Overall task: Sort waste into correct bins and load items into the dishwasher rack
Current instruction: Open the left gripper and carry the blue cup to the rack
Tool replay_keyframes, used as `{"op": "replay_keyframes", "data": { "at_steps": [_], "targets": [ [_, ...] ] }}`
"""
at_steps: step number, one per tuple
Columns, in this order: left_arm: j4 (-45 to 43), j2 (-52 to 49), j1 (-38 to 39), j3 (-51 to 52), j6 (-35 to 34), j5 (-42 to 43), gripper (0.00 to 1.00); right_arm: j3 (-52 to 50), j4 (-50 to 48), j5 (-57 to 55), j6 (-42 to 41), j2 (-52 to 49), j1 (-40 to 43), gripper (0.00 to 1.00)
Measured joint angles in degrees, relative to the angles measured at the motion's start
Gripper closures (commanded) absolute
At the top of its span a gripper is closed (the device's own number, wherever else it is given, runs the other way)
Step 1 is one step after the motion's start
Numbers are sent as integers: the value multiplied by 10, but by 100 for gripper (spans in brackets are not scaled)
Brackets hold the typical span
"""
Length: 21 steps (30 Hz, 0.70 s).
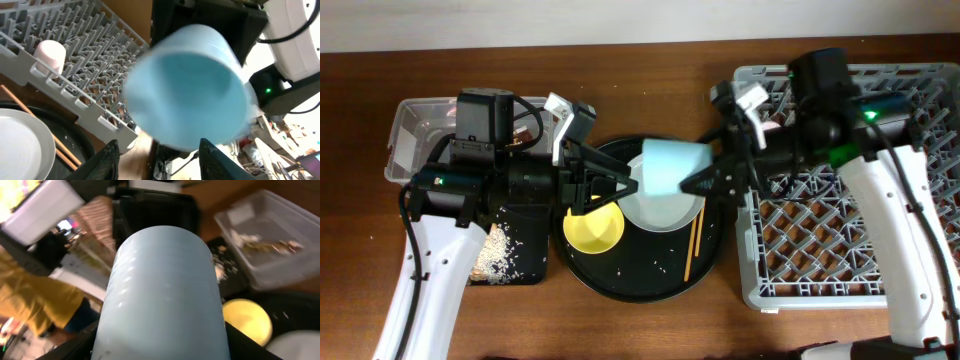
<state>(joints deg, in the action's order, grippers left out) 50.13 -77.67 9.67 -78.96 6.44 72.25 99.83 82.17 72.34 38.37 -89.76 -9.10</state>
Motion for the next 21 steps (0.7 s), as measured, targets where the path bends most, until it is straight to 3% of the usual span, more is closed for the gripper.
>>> {"op": "replay_keyframes", "data": {
  "at_steps": [12,21],
  "targets": [
    [22,0,-11,0,-3,-44,49,0,1,-294,-235,0,107,34],
    [28,0,-11,0,-3,-51,49,0,40,-529,-362,0,117,34]
  ]
}}
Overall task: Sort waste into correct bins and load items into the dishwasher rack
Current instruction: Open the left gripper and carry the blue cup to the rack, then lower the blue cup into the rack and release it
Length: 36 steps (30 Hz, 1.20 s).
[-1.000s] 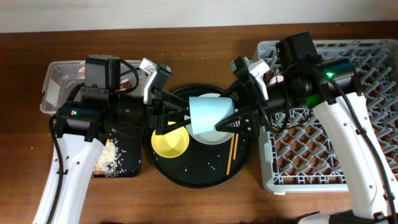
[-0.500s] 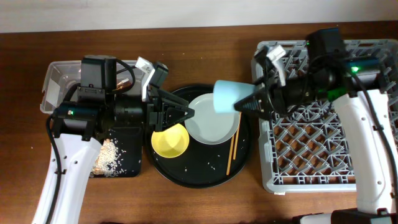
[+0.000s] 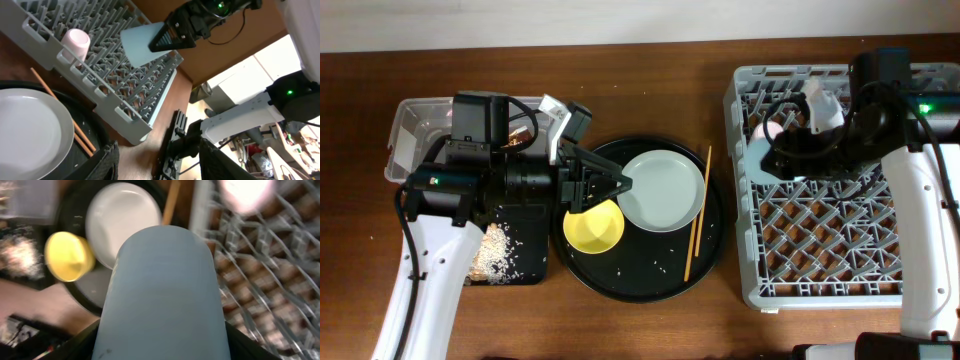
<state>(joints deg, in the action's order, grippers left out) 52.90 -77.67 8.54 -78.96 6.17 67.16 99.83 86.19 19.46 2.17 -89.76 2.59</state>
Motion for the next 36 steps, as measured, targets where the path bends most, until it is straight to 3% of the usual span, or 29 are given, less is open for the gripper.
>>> {"op": "replay_keyframes", "data": {
  "at_steps": [16,23,36],
  "targets": [
    [45,0,0,0,-4,-127,50,-1,63,-91,-35,0,0,34],
    [50,0,0,0,-6,-163,50,-55,61,-102,-35,-1,0,34],
    [62,0,0,0,-8,-184,50,-198,-84,-106,-35,-3,0,34]
  ]
}}
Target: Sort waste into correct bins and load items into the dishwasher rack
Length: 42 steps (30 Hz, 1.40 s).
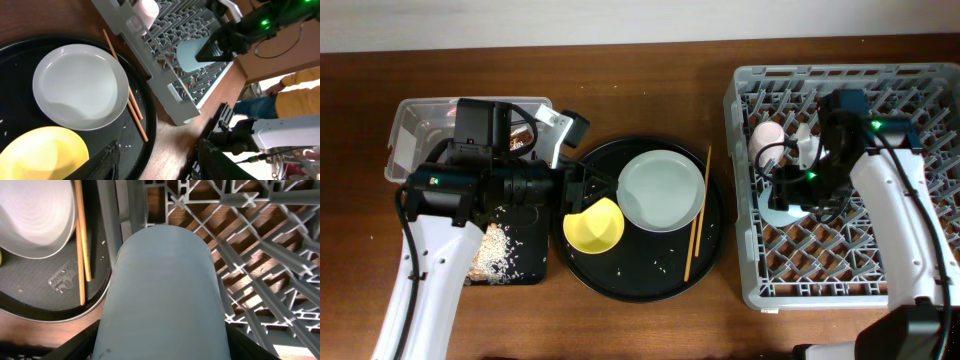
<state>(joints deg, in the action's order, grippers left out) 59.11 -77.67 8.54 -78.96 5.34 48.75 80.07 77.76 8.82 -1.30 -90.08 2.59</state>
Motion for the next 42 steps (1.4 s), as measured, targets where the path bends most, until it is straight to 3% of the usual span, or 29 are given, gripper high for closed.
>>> {"op": "replay_keyframes", "data": {
  "at_steps": [10,12,16,26,35,42],
  "targets": [
    [4,0,0,0,0,-3,50,-43,-40,0,0,0,0,33],
    [6,0,0,0,0,-4,50,-43,-40,0,0,0,0,21],
    [9,0,0,0,0,-4,50,-43,-41,0,-1,0,0,16],
    [10,0,0,0,-5,-18,50,-42,-39,0,-2,0,0,15],
    [27,0,0,0,-79,-189,51,106,27,100,28,-2,-8,14],
    [38,5,-34,0,-136,-369,51,113,10,163,47,-2,-128,7]
  ]
}}
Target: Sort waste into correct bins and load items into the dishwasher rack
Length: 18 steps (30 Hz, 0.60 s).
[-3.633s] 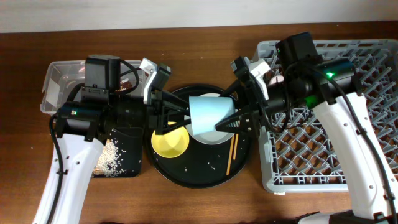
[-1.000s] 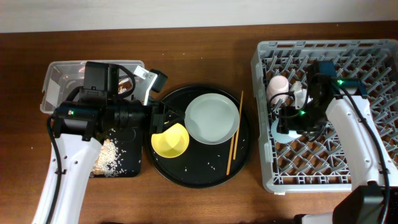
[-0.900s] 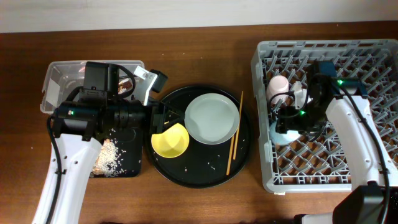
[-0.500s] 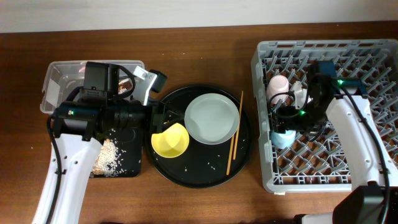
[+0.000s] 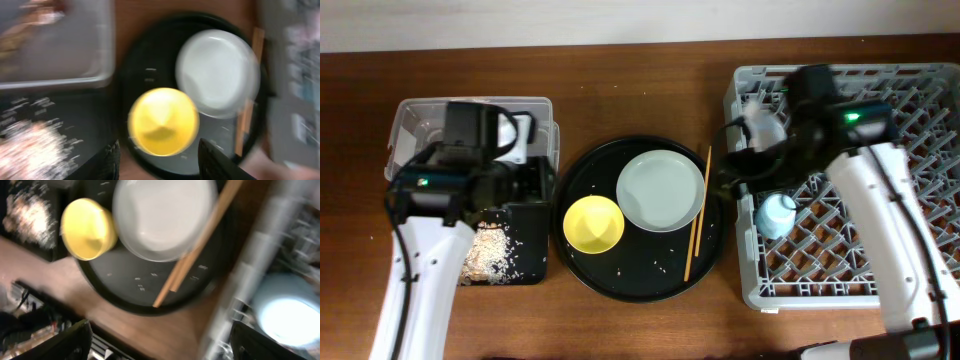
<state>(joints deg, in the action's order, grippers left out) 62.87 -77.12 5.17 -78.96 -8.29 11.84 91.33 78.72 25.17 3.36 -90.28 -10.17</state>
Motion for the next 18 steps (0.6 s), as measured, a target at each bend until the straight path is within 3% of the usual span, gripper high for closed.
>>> {"op": "replay_keyframes", "data": {
  "at_steps": [2,8,18],
  "targets": [
    [1,10,-27,0,-12,-27,50,0,-14,7,2,0,-47,2],
    [40,44,-75,0,-28,-52,51,0,-51,14,1,0,-155,1],
    [47,45,-41,0,-41,33,54,0,-59,15,0,0,-170,2]
  ]
}}
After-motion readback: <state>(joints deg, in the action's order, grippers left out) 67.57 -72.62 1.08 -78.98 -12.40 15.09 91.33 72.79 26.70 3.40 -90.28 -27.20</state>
